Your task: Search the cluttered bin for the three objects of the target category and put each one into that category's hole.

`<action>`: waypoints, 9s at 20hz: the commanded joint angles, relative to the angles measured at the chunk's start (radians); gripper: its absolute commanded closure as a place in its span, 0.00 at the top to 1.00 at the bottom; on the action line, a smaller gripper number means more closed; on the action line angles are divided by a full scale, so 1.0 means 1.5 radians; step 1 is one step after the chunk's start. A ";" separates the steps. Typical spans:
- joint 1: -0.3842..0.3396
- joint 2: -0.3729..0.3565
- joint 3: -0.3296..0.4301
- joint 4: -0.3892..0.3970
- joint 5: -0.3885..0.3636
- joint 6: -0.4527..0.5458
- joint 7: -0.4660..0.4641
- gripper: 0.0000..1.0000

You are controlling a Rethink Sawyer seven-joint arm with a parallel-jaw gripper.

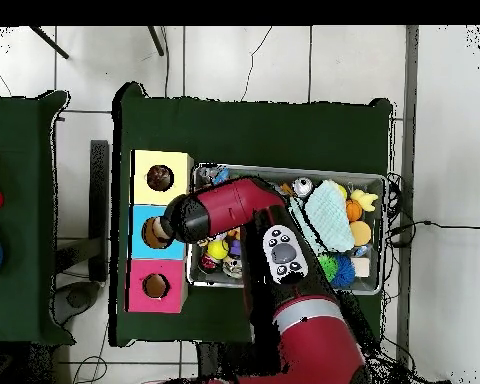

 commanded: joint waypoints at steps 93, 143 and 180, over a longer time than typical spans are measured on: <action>0.005 0.022 0.021 -0.009 -0.058 -0.008 -0.076 1.00; -0.024 0.061 -0.014 -0.069 -0.022 0.075 -0.153 0.00; -0.076 -0.029 0.028 0.043 -0.048 0.022 -0.157 0.00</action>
